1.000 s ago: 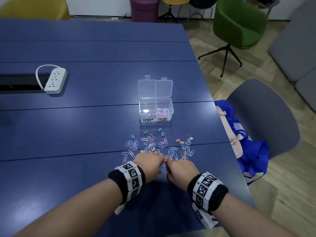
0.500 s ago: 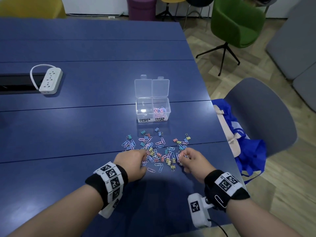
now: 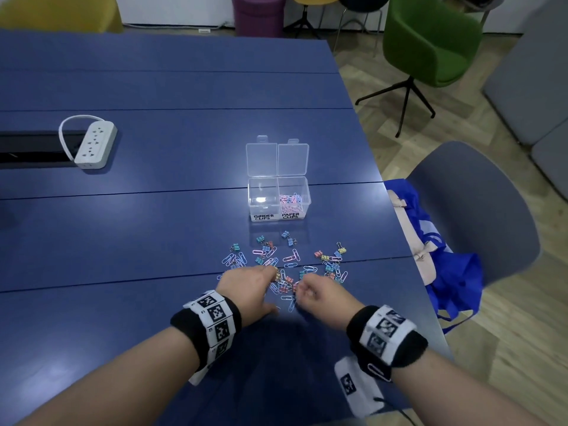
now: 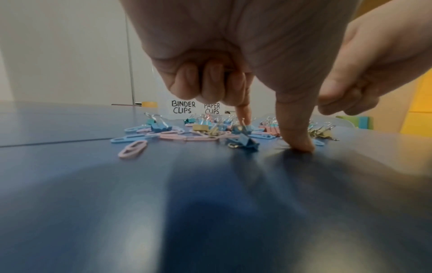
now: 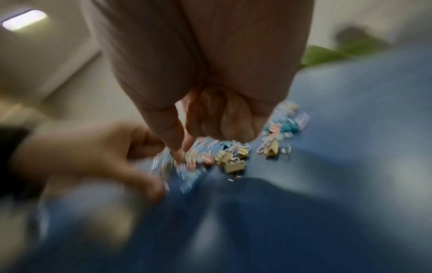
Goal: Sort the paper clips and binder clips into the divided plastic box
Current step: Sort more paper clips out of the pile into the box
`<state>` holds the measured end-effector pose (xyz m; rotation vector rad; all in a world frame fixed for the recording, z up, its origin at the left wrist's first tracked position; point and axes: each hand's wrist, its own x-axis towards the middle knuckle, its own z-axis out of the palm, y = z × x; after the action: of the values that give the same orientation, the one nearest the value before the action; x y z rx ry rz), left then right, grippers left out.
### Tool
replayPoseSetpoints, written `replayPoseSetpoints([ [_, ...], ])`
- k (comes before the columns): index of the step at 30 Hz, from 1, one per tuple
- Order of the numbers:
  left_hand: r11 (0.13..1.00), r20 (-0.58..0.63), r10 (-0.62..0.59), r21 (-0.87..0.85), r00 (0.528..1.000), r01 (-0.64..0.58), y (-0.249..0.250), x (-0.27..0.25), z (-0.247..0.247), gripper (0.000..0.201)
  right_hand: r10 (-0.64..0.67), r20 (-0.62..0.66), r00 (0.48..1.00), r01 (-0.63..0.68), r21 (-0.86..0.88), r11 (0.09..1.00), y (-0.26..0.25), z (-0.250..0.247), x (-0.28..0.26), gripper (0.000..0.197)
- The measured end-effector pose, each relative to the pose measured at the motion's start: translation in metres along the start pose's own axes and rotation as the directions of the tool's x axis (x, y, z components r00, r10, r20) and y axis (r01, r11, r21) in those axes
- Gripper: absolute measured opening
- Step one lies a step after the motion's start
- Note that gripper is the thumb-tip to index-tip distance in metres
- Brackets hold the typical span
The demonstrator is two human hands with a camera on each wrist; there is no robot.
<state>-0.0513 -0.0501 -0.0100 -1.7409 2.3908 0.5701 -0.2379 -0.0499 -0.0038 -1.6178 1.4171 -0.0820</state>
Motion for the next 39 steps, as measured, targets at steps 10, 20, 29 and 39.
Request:
replayPoseSetpoints([
  [10,0.989,0.071,0.129,0.061,0.989,-0.134,-0.002,0.01,-0.002,0.023,-0.237,0.081,0.968,0.226,-0.691,0.686,-0.006,0.017,0.014,0.017],
  [20,0.907,0.211,0.246,0.294,0.946,-0.301,0.007,0.01,0.009,0.028,-0.104,0.073,0.992,0.126,-0.702,0.701,-0.021,0.025,0.011,0.024],
  [29,0.892,0.008,-0.048,-0.449,0.999,0.046,-0.034,0.0,-0.013,0.032,-0.089,0.095,0.992,0.129,-0.629,0.766,-0.024,0.026,0.012,0.024],
  [39,0.579,0.034,-0.171,-0.805,0.985,0.128,-0.055,0.001,-0.012,0.009,-0.018,-0.075,0.997,0.024,0.082,0.996,-0.02,-0.003,0.028,0.023],
])
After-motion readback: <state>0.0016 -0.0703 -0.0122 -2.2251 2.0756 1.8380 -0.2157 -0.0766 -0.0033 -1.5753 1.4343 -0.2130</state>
